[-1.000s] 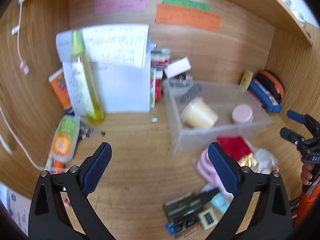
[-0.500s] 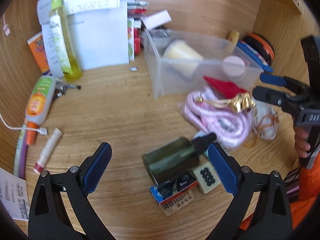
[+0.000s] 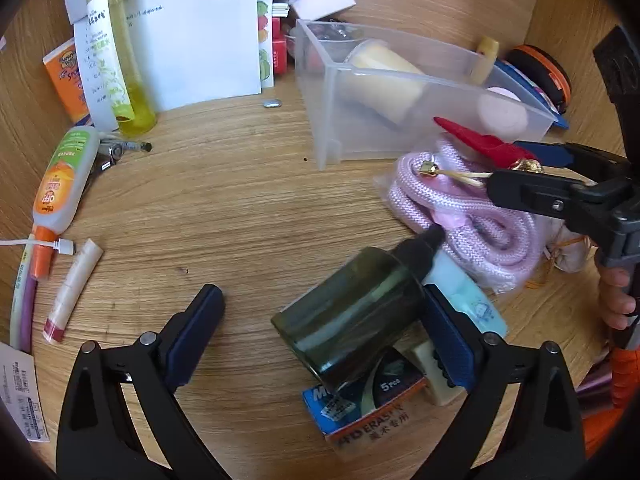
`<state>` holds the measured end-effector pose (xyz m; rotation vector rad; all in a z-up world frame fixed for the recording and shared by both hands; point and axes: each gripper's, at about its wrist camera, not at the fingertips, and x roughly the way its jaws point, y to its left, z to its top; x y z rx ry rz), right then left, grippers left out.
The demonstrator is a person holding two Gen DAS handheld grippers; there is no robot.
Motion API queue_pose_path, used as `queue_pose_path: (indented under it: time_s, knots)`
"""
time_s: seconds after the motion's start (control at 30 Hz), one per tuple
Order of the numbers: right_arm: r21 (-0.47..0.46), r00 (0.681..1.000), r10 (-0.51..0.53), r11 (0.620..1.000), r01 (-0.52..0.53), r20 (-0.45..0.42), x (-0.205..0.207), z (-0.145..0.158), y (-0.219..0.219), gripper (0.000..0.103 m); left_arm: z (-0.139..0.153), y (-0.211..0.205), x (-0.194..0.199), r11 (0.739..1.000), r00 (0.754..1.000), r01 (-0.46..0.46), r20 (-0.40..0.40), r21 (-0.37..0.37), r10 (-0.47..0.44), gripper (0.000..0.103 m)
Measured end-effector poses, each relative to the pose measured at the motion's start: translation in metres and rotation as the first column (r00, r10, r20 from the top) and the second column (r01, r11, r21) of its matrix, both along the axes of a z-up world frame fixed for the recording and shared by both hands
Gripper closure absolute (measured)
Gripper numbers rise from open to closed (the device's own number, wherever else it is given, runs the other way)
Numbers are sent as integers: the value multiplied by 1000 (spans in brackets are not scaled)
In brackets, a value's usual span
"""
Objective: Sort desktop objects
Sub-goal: 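Grasp the green glass jar with left tool while right tool grasps red velvet pouch, then carry the jar and red pouch over the clear box with both tools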
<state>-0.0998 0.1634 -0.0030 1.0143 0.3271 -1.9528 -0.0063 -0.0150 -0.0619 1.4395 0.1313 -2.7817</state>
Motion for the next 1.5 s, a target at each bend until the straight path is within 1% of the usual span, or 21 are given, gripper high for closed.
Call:
queue_pose_path:
  time_s: [0.1,0.13,0.2,0.3,0.37,0.4,0.43,0.47,0.5,0.53,0.57,0.6,0.63,0.67,0.77,0.83,0.97,1.03,1.17,1.33,1.5]
  knots:
    - [26,999,-6,1000,7,-42,0,-3,-7,3,2,-4,2,1000,1000,-11,-14,11,12,5]
    - [33,999,-10,999,12,-50,0,-5,-9,5,1,-6,2,1000,1000,-15,-11,22,16,5]
    - [43,996,-29,999,32,-83,-1,-5,-10,11,1,-11,3,999,999,-32,-15,43,33,5]
    - [38,995,-29,999,33,-91,-1,-4,-10,19,5,-11,4,998,998,-44,-36,53,46,5]
    - [41,995,-32,999,36,-97,-1,-1,-9,28,9,-8,5,998,997,-40,-59,41,43,5]
    - [37,995,-31,999,35,-96,-1,-1,-8,30,12,-7,5,999,996,-40,-73,30,42,6]
    - [35,995,-29,999,32,-93,-1,1,-8,34,14,-5,5,999,995,-40,-90,20,42,12]
    - [31,996,-27,999,30,-87,-1,1,-8,35,16,-4,4,999,994,-33,-104,15,34,21]
    - [20,996,-26,999,28,-86,-1,2,-6,37,17,-3,4,1000,994,-23,-107,15,24,24]
    - [15,996,-28,999,30,-89,0,3,-4,41,16,-3,3,1000,994,-14,-104,20,16,25]
    - [15,995,-29,999,30,-93,0,3,-4,47,15,-4,3,1000,995,-12,-99,29,15,31]
    - [14,995,-27,999,29,-99,1,4,-3,50,14,-4,3,999,996,-8,-94,34,11,33]
    - [12,994,-26,1000,28,-103,3,5,-2,58,13,-4,3,999,996,-3,-89,39,6,39]
    - [12,994,-23,1000,24,-103,3,5,-2,64,12,-5,3,999,997,-1,-83,47,5,40]
    - [5,995,-11,1000,12,-100,5,8,2,70,11,-8,6,999,996,-18,-91,48,22,40]
    - [-9,996,-11,1000,10,-90,4,9,4,73,12,-11,7,998,995,-32,-94,47,37,41]
    - [-37,996,-14,999,11,-91,6,15,9,74,15,-18,9,995,992,-61,-103,74,69,41]
    - [-51,995,-12,999,7,-97,8,20,12,74,19,-21,10,994,990,-76,-115,79,85,41]
    - [-81,992,-19,997,9,-121,9,30,18,74,34,-26,13,991,979,-104,-165,86,117,41]
    - [-112,988,-30,994,14,-148,9,43,25,74,47,-28,14,990,971,-107,-205,91,124,53]
    - [-137,986,-46,990,24,-159,4,52,31,74,51,-27,9,989,968,-113,-213,91,130,55]
